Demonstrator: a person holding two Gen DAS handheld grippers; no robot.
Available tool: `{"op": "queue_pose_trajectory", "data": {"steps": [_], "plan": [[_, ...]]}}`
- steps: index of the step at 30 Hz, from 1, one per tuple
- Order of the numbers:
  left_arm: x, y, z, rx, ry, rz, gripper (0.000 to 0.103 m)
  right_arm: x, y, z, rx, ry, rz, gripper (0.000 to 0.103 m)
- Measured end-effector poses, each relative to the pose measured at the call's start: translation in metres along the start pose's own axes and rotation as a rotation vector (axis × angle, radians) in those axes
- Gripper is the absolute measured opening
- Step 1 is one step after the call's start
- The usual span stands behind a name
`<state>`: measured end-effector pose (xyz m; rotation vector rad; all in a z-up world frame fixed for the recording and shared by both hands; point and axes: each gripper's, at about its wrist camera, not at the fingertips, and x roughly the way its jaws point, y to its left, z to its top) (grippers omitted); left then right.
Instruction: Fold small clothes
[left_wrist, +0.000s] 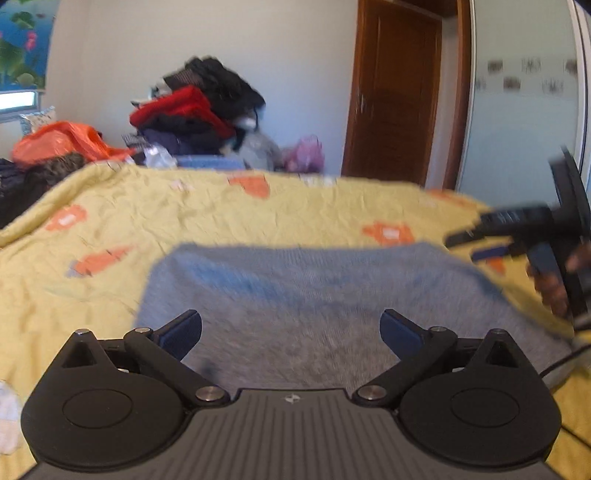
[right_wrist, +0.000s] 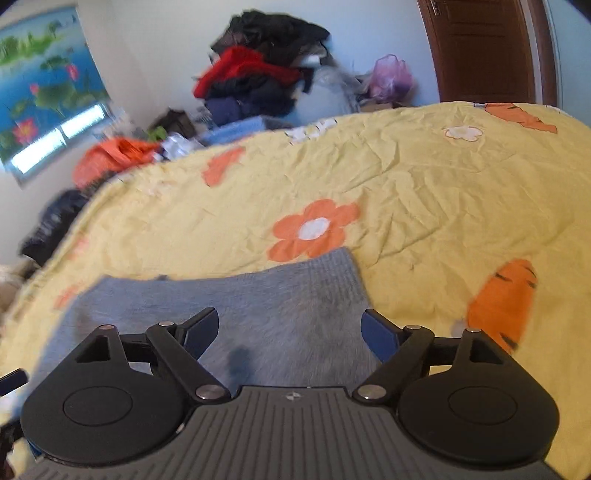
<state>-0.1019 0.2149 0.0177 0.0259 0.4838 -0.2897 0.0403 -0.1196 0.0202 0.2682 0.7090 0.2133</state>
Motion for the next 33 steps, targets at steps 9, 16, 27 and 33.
{"op": "queue_pose_trajectory", "data": {"steps": [9, 16, 27, 33], "plan": [[0.034, -0.001, -0.011, 0.017, 0.132, -0.003, 0.103, 0.027, -0.007, 0.003, -0.018, 0.012, 0.041, 0.017], [0.034, -0.004, -0.011, 0.021, 0.137, -0.004, 0.103, 0.029, -0.031, -0.002, 0.109, -0.056, 0.027, 0.016], [0.034, -0.004, 0.014, -0.051, 0.126, -0.037, 0.103, -0.038, 0.053, -0.009, -0.125, -0.261, 0.031, 0.077], [0.092, -0.003, 0.047, -0.062, 0.139, 0.006, 0.103, 0.012, 0.071, -0.033, -0.224, -0.099, -0.075, 0.076]]}}
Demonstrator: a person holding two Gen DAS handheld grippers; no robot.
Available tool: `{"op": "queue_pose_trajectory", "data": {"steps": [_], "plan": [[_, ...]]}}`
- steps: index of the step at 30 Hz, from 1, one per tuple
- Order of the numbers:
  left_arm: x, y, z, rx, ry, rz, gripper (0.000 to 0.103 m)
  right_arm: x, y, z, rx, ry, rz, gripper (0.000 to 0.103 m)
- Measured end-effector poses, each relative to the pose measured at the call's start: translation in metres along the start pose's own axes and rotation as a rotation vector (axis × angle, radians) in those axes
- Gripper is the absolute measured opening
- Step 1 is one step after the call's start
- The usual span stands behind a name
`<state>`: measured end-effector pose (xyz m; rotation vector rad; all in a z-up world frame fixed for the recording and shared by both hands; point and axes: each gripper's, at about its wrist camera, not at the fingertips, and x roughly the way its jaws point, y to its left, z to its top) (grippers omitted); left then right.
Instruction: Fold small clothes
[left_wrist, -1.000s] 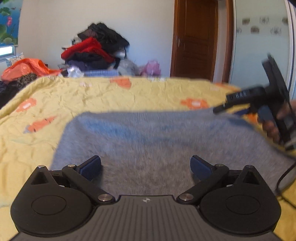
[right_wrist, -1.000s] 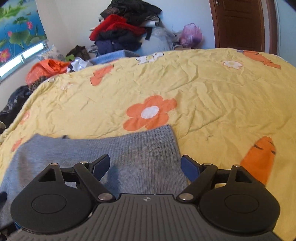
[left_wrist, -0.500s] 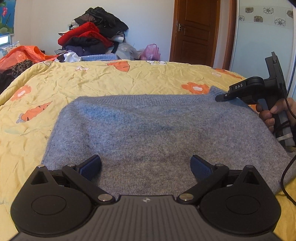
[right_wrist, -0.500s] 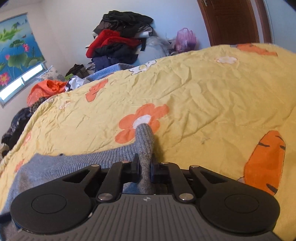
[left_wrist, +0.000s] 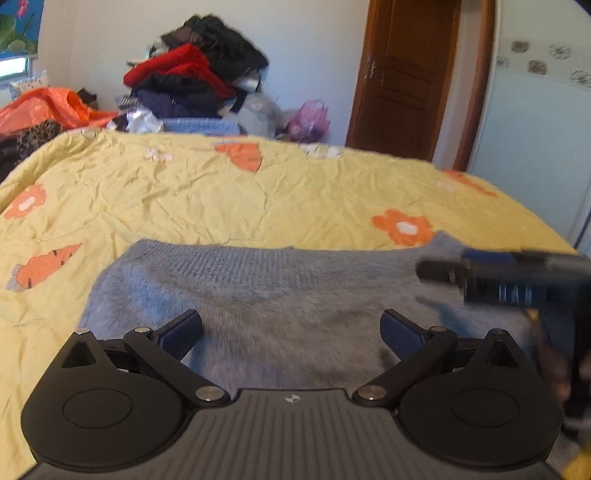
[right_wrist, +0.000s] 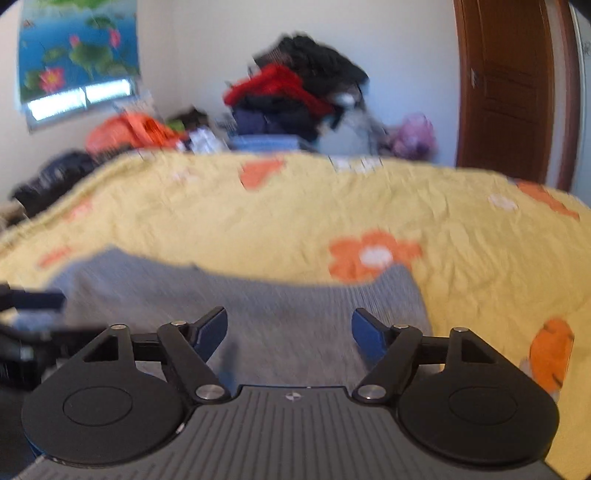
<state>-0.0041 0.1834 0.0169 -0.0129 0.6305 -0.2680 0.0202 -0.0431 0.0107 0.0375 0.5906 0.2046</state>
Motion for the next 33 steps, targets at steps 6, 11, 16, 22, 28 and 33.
{"op": "queue_pose_trajectory", "data": {"steps": [6, 11, 16, 22, 28, 33], "plan": [[0.027, 0.008, -0.009, 0.028, 0.062, 0.063, 0.103, 0.01, -0.021, -0.008, 0.051, 0.055, 0.016, 0.077], [0.026, 0.009, -0.008, 0.022, 0.059, 0.061, 0.103, 0.011, -0.01, -0.005, 0.001, 0.065, -0.012, 0.078], [0.026, 0.009, -0.008, 0.018, 0.055, 0.059, 0.103, -0.034, -0.003, -0.01, 0.02, -0.015, 0.006, 0.084], [0.026, 0.008, -0.007, 0.021, 0.055, 0.063, 0.103, -0.027, -0.007, -0.029, 0.001, 0.028, 0.018, 0.097], [0.006, 0.015, -0.012, -0.041, -0.012, 0.11, 0.103, -0.022, 0.002, -0.028, -0.052, 0.045, 0.011, 0.103], [-0.071, 0.057, -0.052, -0.303, -0.172, 0.152, 0.103, -0.026, -0.006, -0.028, -0.002, 0.029, 0.047, 0.103]]}}
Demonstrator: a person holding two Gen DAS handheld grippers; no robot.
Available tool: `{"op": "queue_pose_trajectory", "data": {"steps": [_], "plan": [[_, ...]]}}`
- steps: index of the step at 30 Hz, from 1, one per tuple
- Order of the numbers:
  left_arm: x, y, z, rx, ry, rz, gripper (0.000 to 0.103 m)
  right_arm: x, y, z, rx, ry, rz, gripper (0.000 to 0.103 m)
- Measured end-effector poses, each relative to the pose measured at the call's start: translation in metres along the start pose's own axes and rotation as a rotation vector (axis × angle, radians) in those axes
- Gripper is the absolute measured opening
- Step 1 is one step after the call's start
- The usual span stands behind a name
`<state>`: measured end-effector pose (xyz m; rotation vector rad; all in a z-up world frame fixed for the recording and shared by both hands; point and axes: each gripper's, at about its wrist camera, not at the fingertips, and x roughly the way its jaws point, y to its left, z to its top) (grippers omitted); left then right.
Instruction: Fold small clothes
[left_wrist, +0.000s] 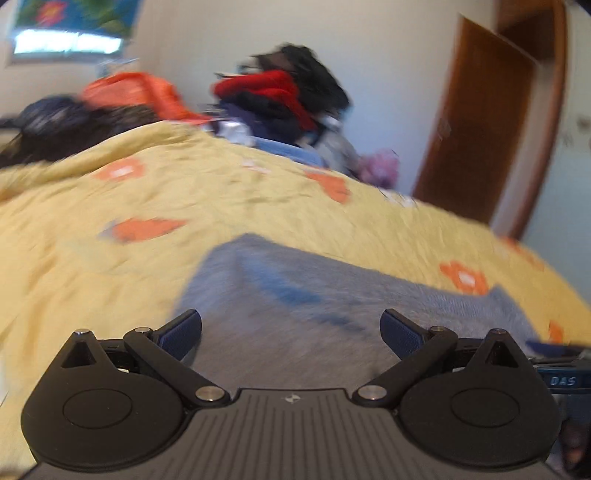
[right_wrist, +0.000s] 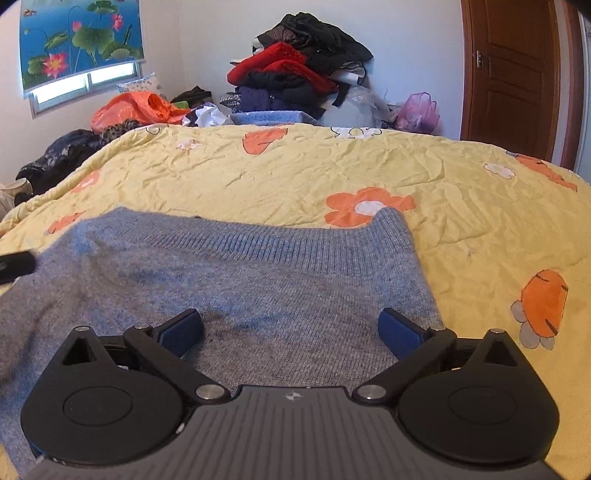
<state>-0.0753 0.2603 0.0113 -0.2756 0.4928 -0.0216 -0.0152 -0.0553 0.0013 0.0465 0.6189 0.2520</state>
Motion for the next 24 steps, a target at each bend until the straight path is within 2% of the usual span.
{"op": "queue_pose_trajectory", "data": {"steps": [3, 6, 10, 13, 14, 20, 21, 23, 24], "plan": [[-0.033, 0.039, -0.019, -0.183, 0.023, 0.038, 0.103, 0.0, 0.0, 0.0, 0.0, 0.0, 0.0, 0.103], [-0.059, 0.055, -0.038, -0.259, 0.016, 0.065, 0.103, -0.001, 0.0, 0.0, -0.001, -0.001, 0.0, 0.103], [-0.076, 0.044, -0.052, -0.256, 0.02, 0.038, 0.103, 0.0, 0.0, 0.0, -0.001, -0.001, 0.0, 0.103], [-0.07, 0.031, -0.052, -0.201, 0.04, 0.005, 0.103, -0.001, 0.0, 0.0, -0.001, -0.002, -0.002, 0.103], [-0.067, 0.031, -0.051, -0.227, 0.041, -0.012, 0.103, -0.001, 0.0, 0.0, -0.001, -0.002, -0.002, 0.103], [-0.048, 0.06, -0.041, -0.577, 0.042, -0.145, 0.103, -0.001, 0.0, -0.001, 0.0, -0.003, -0.001, 0.103], [-0.046, 0.061, -0.039, -0.602, 0.042, -0.155, 0.102, -0.001, 0.0, -0.001, 0.0, -0.003, -0.001, 0.103], [-0.042, 0.062, -0.038, -0.624, 0.048, -0.162, 0.094, -0.001, 0.0, -0.001, 0.002, -0.004, 0.001, 0.103], [-0.039, 0.062, -0.037, -0.627, 0.054, -0.157, 0.084, -0.002, 0.0, -0.001, 0.004, -0.005, 0.003, 0.103]]}}
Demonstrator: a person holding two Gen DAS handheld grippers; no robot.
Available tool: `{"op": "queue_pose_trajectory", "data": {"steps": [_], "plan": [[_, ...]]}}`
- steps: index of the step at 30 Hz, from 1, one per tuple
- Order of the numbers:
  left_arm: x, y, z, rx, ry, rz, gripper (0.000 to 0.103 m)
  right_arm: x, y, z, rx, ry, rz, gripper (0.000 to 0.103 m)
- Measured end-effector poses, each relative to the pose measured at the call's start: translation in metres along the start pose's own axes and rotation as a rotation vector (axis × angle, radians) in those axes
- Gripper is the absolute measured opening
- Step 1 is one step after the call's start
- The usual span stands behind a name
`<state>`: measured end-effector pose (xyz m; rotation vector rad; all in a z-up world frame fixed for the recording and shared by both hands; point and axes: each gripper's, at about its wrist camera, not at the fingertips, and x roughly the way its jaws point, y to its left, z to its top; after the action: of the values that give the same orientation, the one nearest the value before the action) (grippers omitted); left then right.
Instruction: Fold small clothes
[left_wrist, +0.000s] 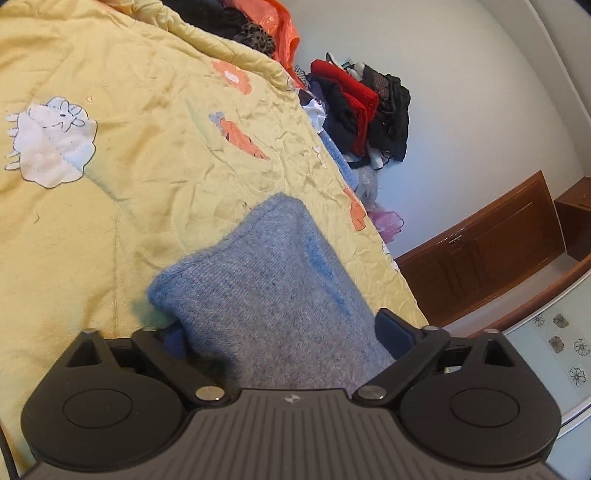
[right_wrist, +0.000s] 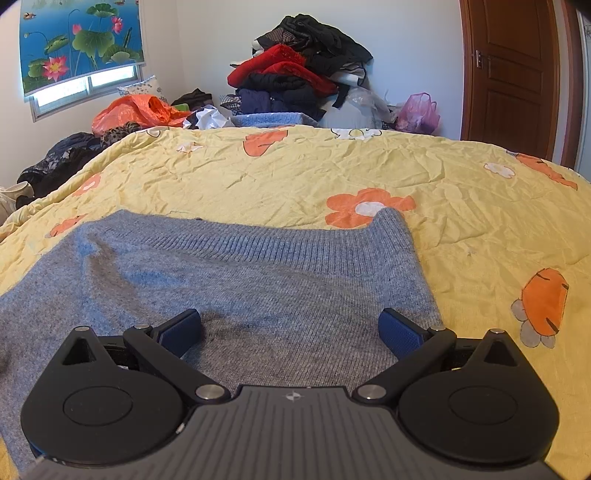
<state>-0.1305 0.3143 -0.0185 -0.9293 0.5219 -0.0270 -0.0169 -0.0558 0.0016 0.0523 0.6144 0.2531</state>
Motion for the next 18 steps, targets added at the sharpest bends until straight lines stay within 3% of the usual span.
{"op": "queue_pose_trajectory", "data": {"steps": [1, 3, 11, 18], "plan": [[0.001, 0.001, 0.0, -0.006, -0.004, 0.009, 0.069, -0.001, 0.0, 0.0, 0.003, -0.001, 0.002, 0.103], [0.007, 0.006, 0.002, -0.037, 0.011, 0.016, 0.062, -0.001, 0.0, 0.0, 0.008, -0.003, 0.006, 0.103], [0.023, 0.004, 0.012, -0.039, -0.01, 0.027, 0.064, -0.003, -0.005, 0.0, 0.028, -0.009, 0.024, 0.103], [0.034, -0.008, 0.009, 0.078, -0.028, 0.05, 0.064, -0.004, -0.005, -0.001, 0.033, -0.011, 0.028, 0.103]]}}
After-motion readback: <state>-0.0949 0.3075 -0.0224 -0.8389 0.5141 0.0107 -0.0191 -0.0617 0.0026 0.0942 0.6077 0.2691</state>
